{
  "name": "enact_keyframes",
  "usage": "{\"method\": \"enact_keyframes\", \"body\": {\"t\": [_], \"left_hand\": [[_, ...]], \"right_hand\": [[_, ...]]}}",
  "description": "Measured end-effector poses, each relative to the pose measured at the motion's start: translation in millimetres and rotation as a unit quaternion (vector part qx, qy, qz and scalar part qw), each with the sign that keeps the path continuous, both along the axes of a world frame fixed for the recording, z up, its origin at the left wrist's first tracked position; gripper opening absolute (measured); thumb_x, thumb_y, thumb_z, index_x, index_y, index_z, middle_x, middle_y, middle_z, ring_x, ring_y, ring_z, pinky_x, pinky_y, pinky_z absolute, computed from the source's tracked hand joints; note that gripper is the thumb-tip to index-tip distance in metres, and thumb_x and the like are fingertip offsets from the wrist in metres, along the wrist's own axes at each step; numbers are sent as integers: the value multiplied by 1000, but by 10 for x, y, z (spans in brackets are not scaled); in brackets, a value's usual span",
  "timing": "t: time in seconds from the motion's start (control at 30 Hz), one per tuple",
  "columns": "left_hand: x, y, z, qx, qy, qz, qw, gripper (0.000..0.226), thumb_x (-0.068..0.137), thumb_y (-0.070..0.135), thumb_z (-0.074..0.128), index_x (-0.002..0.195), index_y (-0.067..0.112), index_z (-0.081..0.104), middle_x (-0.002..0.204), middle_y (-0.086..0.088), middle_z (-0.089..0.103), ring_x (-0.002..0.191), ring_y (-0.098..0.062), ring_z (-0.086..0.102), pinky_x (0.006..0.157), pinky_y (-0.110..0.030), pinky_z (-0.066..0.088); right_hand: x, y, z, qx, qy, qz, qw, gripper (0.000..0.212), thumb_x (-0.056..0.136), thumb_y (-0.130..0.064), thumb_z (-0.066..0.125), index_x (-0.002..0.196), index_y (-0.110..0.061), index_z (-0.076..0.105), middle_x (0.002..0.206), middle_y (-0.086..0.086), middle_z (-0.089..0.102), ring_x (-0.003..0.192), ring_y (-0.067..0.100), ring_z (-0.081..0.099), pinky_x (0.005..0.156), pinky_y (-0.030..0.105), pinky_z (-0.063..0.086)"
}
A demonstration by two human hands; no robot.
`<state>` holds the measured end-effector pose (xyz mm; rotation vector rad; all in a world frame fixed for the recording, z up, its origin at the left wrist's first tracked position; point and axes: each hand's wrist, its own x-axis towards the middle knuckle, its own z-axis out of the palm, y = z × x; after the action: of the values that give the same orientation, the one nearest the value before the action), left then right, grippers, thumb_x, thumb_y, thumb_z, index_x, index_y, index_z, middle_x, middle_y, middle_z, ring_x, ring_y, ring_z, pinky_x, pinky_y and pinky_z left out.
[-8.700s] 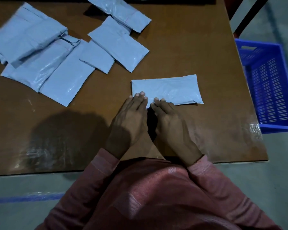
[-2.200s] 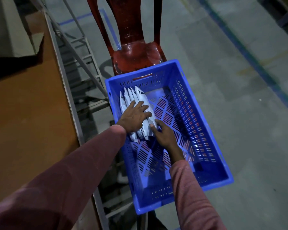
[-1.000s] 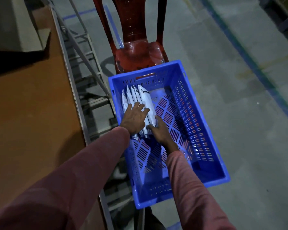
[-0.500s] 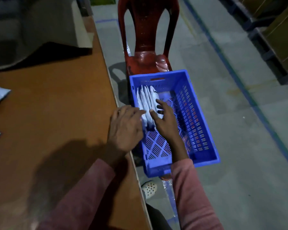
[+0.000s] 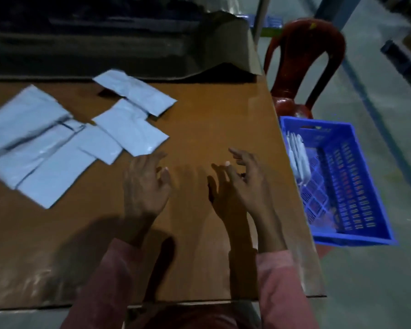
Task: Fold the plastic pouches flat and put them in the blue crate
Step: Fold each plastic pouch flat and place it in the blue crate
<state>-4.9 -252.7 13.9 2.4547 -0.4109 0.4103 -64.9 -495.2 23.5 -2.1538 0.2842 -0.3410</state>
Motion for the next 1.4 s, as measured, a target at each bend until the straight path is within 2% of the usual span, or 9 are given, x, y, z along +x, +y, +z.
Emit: {"method": "enact_keyframes", "body": {"t": [0.27, 0.5, 0.57, 0.63, 0.83, 1.0, 1.17, 1.3, 1.4], "left_hand": [[94, 841, -26, -3, 39, 62, 997, 33, 95, 17, 62, 127, 19, 63, 113, -5, 66, 112, -27, 53, 93, -46, 49], [435, 975, -258, 9, 67, 79, 995, 34, 95, 14, 57, 127, 22, 65, 123, -3, 66, 121, -26, 49, 98, -45, 44], [485, 956, -253, -12, 73, 98, 992, 36, 94, 14, 57, 128, 23, 66, 124, -3, 67, 121, -26, 49, 99, -47, 43], [498, 935, -249, -23, 80, 106, 991, 36, 94, 14, 58, 129, 22, 66, 124, -5, 67, 122, -28, 50, 100, -48, 45], [397, 746, -84, -46, 57, 75, 994, 40, 94, 15, 60, 133, 22, 62, 127, -2, 64, 126, -21, 46, 99, -44, 48], [113, 347, -50, -41, 28, -24, 998, 38, 96, 18, 59, 134, 21, 59, 131, 1, 59, 129, -23, 44, 100, -48, 49], [-189, -183, -215, -21, 35, -108, 993, 36, 98, 22, 61, 135, 20, 60, 135, 1, 60, 126, -23, 51, 103, -41, 43], [-275, -406, -376, 84, 66, -108, 988, 38, 101, 35, 55, 136, 19, 59, 137, 0, 61, 124, -24, 55, 103, -45, 43], [-246, -443, -363, 93, 48, -87, 991, 41, 104, 39, 46, 137, 17, 59, 136, -2, 62, 125, -24, 55, 105, -44, 42]], "right_hand": [[817, 1210, -51, -107, 25, 54, 993, 48, 95, -47, 60, 139, -26, 55, 133, 5, 56, 124, 24, 51, 94, 40, 50], [1735, 1681, -259, -210, 160, 116, 958, 110, 68, -76, 73, 155, -30, 25, 149, 14, 37, 136, 36, 35, 110, 53, 33], [1778, 1738, -280, -251, 177, 122, 944, 117, 63, -80, 73, 155, -31, 20, 151, 13, 34, 136, 35, 34, 109, 56, 29], [1814, 1751, -272, -269, 174, 120, 940, 114, 63, -74, 76, 153, -30, 23, 149, 12, 36, 134, 35, 35, 105, 55, 32], [1537, 1265, -157, -187, 98, 157, 965, 94, 66, -49, 86, 145, -28, 39, 134, 6, 46, 129, 29, 39, 92, 40, 46], [747, 363, -1, -178, 60, 164, 968, 82, 71, -37, 88, 142, -29, 46, 135, -1, 46, 121, 16, 42, 75, 23, 32], [229, -328, -16, -189, 127, 161, 960, 77, 63, -43, 81, 132, -43, 47, 135, -6, 49, 127, 19, 45, 100, 43, 46], [84, -521, -68, -209, 239, 178, 932, 80, 69, -32, 88, 136, -44, 47, 157, -8, 31, 151, 19, 20, 122, 56, 15], [-60, -490, -66, -223, 189, 104, 951, 64, 85, -37, 77, 143, -34, 50, 162, -1, 33, 152, 22, 24, 122, 53, 18]]}}
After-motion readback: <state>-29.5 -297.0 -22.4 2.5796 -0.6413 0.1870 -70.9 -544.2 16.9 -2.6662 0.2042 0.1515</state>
